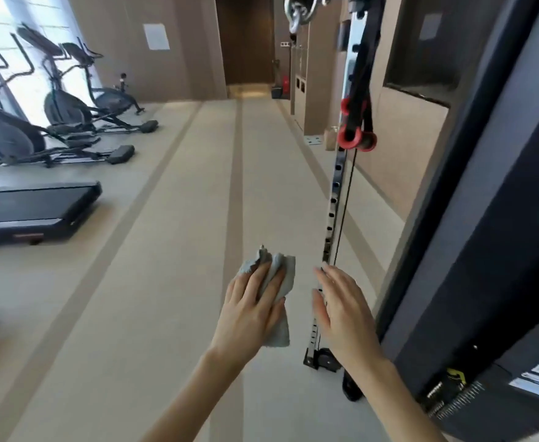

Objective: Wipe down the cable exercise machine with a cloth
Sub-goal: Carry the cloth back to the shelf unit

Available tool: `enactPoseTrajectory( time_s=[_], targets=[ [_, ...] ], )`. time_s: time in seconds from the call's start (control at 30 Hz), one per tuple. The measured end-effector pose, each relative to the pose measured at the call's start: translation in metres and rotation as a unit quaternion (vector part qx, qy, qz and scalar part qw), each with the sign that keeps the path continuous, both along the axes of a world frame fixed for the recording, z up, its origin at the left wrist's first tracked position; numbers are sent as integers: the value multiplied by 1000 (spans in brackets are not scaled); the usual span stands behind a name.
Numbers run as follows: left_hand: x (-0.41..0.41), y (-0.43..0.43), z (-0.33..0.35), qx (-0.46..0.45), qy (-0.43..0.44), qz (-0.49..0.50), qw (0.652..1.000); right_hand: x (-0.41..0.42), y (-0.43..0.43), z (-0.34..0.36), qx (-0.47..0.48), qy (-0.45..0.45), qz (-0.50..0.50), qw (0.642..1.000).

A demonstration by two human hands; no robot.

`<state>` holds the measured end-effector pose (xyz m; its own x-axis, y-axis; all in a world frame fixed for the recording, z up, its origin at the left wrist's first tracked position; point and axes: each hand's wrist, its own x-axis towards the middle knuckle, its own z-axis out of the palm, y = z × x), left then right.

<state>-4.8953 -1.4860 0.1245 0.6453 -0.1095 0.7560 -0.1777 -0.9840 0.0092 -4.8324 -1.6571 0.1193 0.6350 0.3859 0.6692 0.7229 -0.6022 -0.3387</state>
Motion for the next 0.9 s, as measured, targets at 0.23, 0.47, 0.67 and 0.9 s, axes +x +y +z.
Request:
enactPoseTrajectory(
  time_s=[0.23,0.47,0.67,0.9],
  targets=[
    [-65,121,-7,6,-2,100,995,-30,128,-8,-10,7,81,997],
    [-101,215,-23,-4,27,168,985,-52,227,-13,-16,-2,132,991],
    [-89,264,-39,-16,-4,168,986,-38,272,-19,-30,-16,136,990],
    [-27,319,-57,-33,9,134,990,28,324,-36,-43,-10,139,989]
  ],
)
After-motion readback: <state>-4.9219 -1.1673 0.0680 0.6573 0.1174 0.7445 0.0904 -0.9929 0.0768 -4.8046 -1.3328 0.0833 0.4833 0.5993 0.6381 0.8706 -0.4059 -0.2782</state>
